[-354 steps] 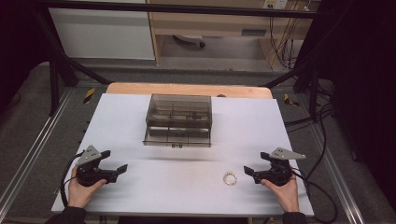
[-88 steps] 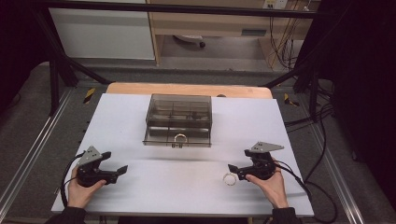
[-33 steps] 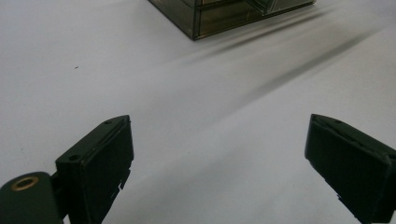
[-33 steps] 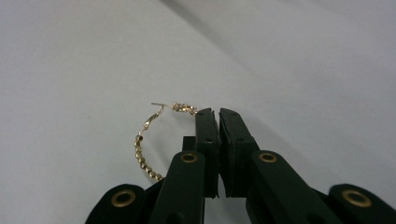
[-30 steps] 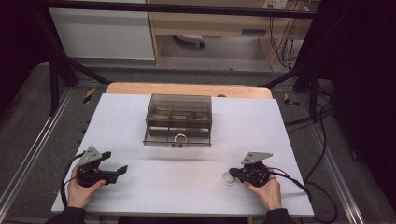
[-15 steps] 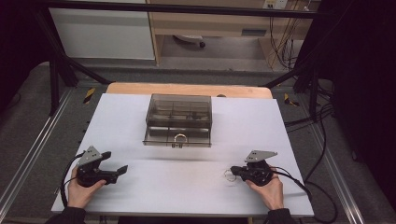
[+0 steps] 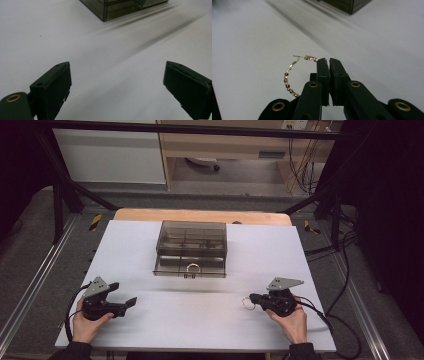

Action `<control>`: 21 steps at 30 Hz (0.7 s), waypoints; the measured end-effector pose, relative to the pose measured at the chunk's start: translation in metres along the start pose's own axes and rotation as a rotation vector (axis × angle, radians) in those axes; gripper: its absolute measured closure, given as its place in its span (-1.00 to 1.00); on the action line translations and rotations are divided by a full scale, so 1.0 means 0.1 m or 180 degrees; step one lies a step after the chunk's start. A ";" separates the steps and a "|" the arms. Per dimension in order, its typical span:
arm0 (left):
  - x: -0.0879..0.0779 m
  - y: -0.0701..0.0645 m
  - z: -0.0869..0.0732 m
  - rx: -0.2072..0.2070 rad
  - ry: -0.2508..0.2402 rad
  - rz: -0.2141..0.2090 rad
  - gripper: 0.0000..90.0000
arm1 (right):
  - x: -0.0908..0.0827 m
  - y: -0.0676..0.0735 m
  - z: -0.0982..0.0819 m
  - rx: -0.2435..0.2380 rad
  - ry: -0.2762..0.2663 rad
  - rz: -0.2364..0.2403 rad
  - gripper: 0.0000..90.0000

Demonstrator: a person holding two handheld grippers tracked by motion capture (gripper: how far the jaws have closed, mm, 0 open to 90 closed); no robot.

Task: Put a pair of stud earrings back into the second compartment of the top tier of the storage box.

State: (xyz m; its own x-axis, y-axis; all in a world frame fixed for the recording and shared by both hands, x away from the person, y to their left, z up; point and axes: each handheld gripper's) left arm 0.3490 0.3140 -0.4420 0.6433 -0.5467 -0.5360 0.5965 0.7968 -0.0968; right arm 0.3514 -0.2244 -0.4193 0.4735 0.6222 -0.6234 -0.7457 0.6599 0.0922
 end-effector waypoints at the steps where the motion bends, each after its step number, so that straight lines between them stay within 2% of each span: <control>1: 0.00 0.00 0.00 -0.0002 -0.0001 0.0000 -0.83 | -0.01 0.00 0.01 0.0001 -0.0009 0.0002 0.94; 10: 0.00 0.00 0.00 -0.0004 0.0003 -0.0002 -0.83 | -0.14 0.04 0.16 -0.0026 -0.0145 -0.0018 0.94; 21: -0.01 0.00 0.00 0.0000 -0.0003 0.0000 -0.83 | -0.18 0.11 0.37 -0.0092 -0.0214 -0.0008 0.94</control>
State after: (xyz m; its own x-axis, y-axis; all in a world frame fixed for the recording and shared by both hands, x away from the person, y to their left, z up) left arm 0.3489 0.3147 -0.4418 0.6437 -0.5471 -0.5352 0.5966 0.7967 -0.0969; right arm 0.3518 -0.2133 -0.3786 0.5052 0.6481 -0.5699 -0.7572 0.6497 0.0675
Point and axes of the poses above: each handheld gripper's, and its own axes: x roughly forward along the jaws, z roughly out of its top, y roughly to its left, and after that the axes turned 2 degrees about -x, right-handed
